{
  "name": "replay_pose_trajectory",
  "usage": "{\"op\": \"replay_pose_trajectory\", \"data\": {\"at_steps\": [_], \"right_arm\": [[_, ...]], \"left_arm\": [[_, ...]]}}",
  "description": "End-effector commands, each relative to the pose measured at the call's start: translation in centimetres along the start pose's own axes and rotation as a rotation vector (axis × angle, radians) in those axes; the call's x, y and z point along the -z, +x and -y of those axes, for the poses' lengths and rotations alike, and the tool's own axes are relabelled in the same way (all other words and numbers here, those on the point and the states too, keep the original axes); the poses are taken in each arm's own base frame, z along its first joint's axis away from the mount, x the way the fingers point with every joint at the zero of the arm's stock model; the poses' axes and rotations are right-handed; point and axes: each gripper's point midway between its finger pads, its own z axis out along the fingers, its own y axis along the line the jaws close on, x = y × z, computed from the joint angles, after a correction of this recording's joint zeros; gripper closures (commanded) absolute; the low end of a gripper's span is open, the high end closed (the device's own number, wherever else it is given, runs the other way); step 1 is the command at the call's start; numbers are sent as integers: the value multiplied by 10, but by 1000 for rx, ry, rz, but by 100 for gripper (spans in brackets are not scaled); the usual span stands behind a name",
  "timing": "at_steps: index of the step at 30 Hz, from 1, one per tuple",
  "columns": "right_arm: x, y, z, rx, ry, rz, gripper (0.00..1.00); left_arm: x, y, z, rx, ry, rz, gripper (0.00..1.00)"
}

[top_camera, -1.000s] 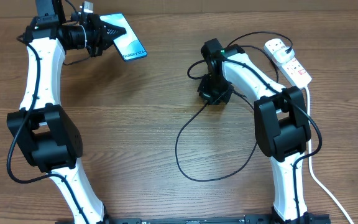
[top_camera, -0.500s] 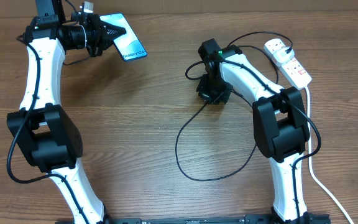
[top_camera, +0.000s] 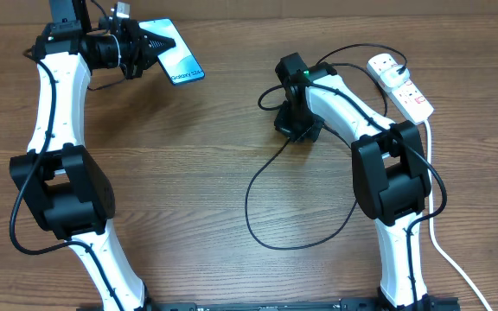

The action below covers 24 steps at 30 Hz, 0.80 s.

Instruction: Plug charger to phone and switch on socket

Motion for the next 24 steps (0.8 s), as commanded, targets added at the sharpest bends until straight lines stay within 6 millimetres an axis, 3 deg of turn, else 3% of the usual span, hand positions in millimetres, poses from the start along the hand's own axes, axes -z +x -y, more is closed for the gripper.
{"op": "replay_pose_trajectory", "data": {"at_steps": [1,5,11,12,13,14,15,19,24], "right_arm": [[-12,4,1,25,-1,-28,96],[16,7,-30,127,-156,-84,96],[109,13,-80,322,-449,-65,96],[132,16,-85,354,-501,-50,96],[153,21,-90,389,-550,-41,96],[162,24,-92,411,-574,-38,96],[192,36,-97,486,-662,-31,96],[248,67,-102,607,-841,-40,96],[282,99,-103,731,-999,-99,96]], "left_arm": [[11,6,32,-91,46,6,96],[11,11,39,-98,88,-24,96],[14,23,52,-107,171,-85,96],[15,26,57,-108,198,-105,96],[16,28,59,-110,214,-116,96],[16,29,61,-111,222,-122,96],[17,31,63,-113,236,-131,96],[22,41,76,-119,319,-192,96],[25,57,94,-150,419,-272,96]]}}
